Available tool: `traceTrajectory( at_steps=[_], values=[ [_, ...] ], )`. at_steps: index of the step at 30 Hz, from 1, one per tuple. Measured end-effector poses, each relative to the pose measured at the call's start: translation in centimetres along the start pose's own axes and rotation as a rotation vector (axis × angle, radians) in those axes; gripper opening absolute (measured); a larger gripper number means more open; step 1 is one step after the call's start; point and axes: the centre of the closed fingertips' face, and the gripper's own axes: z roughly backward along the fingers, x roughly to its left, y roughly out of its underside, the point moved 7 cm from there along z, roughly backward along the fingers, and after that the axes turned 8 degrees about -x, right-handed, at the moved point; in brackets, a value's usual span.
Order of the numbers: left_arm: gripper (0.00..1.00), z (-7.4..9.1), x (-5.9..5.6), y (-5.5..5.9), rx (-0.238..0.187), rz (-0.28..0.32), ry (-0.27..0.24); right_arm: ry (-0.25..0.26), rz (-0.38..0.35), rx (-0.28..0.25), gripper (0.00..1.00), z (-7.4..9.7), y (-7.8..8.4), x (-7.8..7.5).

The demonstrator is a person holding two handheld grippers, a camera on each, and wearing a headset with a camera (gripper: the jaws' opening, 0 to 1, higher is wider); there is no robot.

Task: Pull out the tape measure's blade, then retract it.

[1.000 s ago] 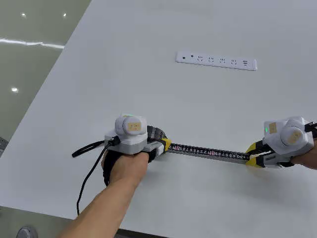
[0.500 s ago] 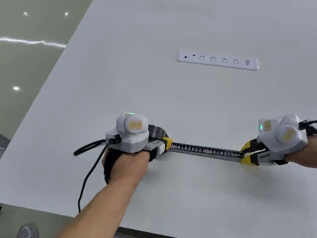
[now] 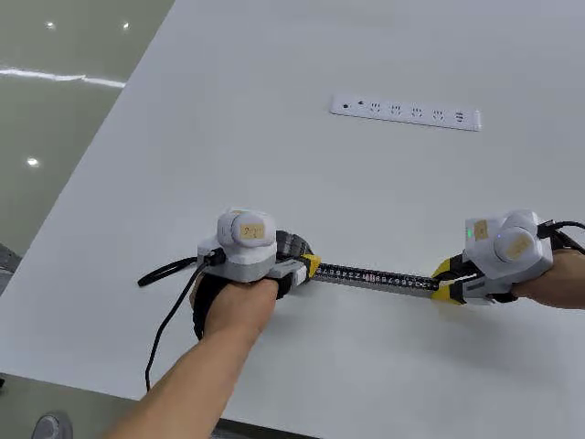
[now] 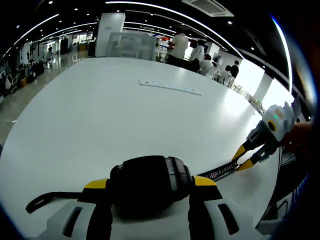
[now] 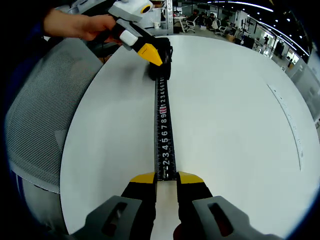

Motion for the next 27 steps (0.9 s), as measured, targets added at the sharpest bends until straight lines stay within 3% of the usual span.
traceTrajectory(
  at_steps=[27],
  values=[
    [0.58,0.1,0.1,0.0,-0.003,0.005,0.01,-0.028,0.022,-0.042,0.12,-2.7,-2.9,-0.5]
  ],
)
